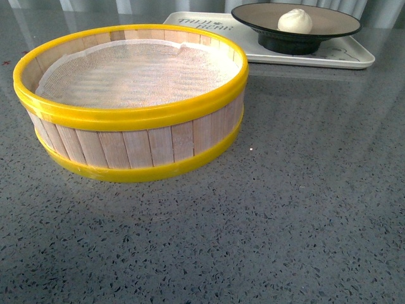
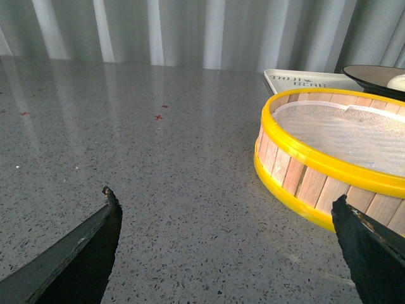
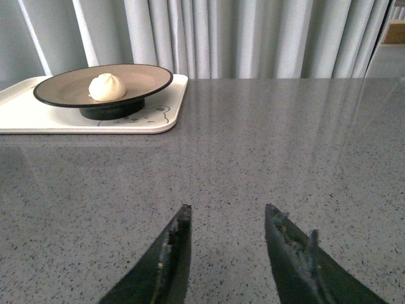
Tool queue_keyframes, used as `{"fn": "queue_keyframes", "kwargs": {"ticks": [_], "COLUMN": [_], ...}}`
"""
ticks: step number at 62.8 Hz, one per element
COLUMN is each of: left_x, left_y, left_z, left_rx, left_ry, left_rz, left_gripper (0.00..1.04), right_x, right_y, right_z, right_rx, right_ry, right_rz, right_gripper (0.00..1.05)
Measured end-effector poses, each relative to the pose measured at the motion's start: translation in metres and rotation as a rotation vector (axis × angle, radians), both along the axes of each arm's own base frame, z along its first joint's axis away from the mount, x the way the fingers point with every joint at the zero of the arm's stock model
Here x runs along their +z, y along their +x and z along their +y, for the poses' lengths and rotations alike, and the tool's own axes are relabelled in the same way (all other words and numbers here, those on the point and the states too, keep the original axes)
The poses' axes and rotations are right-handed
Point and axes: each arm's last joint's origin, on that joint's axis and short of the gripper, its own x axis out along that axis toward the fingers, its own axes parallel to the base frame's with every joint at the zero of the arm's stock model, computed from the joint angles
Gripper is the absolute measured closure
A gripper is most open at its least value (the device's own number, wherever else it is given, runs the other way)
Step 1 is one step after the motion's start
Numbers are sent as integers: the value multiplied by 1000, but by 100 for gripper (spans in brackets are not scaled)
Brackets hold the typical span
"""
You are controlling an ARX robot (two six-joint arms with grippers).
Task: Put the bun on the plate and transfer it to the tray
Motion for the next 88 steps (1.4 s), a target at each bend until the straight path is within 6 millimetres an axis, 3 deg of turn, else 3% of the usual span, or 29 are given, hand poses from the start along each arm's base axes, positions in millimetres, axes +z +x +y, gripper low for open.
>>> {"fn": "queue_keyframes", "kwargs": {"ticks": [15, 26, 54, 88], "left_x": [0, 0, 0, 0], "left_y": [0, 0, 0, 0], "left_z": [0, 0, 0, 0], "left_rx": [-2, -2, -2, -2], "left_ry": [0, 0, 0, 0], "left_rz": [0, 0, 0, 0], "left_gripper": [7, 7, 7, 7], "right_x": [-3, -13, -8, -8], "right_y": [-12, -19, -33, -44], "right_z": [20, 30, 52, 52], "right_rx": [5, 7, 21, 15], "right_ry": [-19, -19, -22, -22], "right_rz": [-9, -8, -31, -31], "right_gripper": [103, 103, 103, 103]}}
